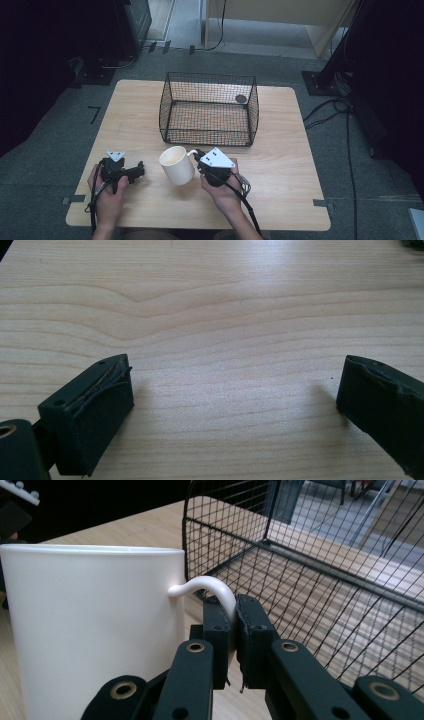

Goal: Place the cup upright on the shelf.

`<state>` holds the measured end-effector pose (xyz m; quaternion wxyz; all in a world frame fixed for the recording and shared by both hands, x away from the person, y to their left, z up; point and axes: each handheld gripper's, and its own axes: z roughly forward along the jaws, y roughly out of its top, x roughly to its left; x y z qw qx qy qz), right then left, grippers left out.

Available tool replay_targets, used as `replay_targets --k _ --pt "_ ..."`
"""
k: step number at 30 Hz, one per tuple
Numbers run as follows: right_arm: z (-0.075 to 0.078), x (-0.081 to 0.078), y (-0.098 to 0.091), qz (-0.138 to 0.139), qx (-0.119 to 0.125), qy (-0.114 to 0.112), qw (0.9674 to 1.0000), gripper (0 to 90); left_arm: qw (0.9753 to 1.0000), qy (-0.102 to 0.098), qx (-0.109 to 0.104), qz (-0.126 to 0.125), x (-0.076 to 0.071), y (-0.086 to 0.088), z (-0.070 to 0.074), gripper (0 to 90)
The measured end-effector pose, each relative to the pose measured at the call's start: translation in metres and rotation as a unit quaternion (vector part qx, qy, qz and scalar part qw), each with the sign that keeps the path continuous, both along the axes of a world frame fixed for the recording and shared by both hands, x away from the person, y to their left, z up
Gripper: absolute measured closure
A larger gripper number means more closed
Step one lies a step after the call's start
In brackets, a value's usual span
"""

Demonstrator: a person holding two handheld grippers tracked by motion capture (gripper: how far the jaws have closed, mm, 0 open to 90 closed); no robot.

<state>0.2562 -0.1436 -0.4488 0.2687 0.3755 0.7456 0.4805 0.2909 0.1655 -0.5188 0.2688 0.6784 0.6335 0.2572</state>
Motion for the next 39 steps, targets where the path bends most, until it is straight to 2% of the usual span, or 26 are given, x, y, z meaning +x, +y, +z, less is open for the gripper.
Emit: replay_targets --k 4,17,30,39 --pt "0.008 0.004 -0.004 -0.004 0.005 -0.005 1.0000 84.9 1.0000 0.000 0.000 0.000 0.000 0.000 0.000 1.8" --pt "0.046 0.026 -0.019 -0.026 0.007 -0.042 0.9987 84.9 1.0000 0.001 0.000 0.000 0.000 0.000 0.000 1.8" --pt "0.066 0.048 -0.028 -0.041 0.008 -0.057 0.9975 84.9 1.0000 0.000 0.000 0.000 0.000 0.000 0.000 1.8" --pt "0.078 0.075 -0.033 -0.056 0.004 -0.072 0.9958 84.8 1.0000 -0.001 0.000 0.000 0.000 0.000 0.000 1.8"
